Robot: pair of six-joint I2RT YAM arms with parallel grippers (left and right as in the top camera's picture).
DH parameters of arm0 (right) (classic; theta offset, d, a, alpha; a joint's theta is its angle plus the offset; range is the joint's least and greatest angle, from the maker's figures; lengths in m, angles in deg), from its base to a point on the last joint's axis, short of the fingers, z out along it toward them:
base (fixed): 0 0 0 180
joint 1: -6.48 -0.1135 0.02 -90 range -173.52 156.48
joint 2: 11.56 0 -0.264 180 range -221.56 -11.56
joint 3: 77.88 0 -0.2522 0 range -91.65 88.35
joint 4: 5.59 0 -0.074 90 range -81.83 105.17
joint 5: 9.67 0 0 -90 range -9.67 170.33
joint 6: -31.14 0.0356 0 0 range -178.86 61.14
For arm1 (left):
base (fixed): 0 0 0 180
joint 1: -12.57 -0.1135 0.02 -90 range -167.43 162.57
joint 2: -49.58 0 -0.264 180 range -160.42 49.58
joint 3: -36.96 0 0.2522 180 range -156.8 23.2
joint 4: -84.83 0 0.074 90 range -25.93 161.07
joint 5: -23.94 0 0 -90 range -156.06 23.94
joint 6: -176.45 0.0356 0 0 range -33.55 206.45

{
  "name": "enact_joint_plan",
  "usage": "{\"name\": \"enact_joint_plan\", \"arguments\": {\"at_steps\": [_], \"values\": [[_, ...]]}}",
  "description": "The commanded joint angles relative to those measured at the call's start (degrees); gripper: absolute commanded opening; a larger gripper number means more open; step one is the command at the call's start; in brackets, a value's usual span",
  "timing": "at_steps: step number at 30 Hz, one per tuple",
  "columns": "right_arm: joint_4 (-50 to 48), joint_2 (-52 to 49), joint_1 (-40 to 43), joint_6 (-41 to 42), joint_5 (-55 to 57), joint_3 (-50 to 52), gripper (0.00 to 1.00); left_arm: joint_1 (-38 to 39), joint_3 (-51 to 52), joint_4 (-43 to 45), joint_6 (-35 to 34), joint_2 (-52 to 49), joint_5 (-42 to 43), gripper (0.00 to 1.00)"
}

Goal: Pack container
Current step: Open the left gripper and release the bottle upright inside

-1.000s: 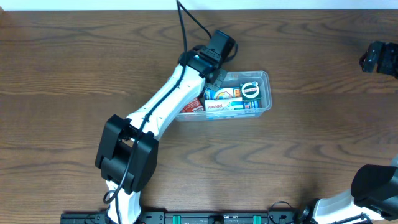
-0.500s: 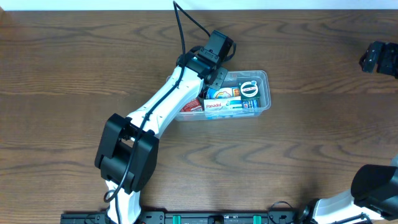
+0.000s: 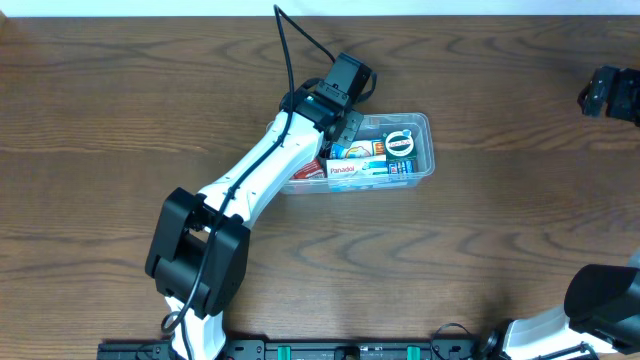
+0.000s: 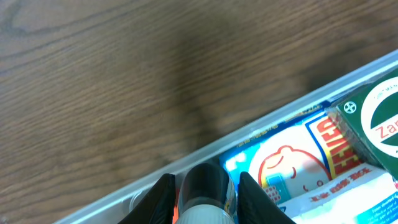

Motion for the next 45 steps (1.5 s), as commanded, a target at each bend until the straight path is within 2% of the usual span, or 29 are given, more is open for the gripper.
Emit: {"name": "enact_joint_plan", "arguments": {"at_steps": [1,8,24,26,33,36,40,45], "values": [[0.07,0.37,0.26,0.00,-0.11,-0.79,0.99,-0.68,0.72,-0.96,0.55,1.44,-2.38,0.06],[0.07,0.37,0.24,0.00,-0.11,-0.79,0.99,-0.68,0.83,-2.86,2.86,1.25,-3.58,0.06],[0.07,0.37,0.24,0.00,-0.13,-0.79,0.99,-0.68,0.83,-3.76,2.05,1.92,-5.99,0.06],[0.09,0.37,0.24,0.00,-0.11,-0.79,0.99,-0.66,0.83,-3.76,1.70,1.84,-3.87,0.06],[0.07,0.37,0.24,-0.02,-0.11,-0.79,0.99,-0.48,0.85,-0.87,1.70,1.62,11.41,0.06],[0.07,0.37,0.24,0.00,-0.13,-0.79,0.99,0.04,0.85,0.46,1.73,1.62,14.69,0.06],[0.07,0.37,0.24,0.00,-0.11,-0.76,0.99,0.48,0.83,0.90,1.75,1.62,14.16,0.06],[0.07,0.37,0.26,-0.02,-0.11,-0.79,0.99,0.35,0.81,0.87,1.77,2.89,6.29,0.06]]}}
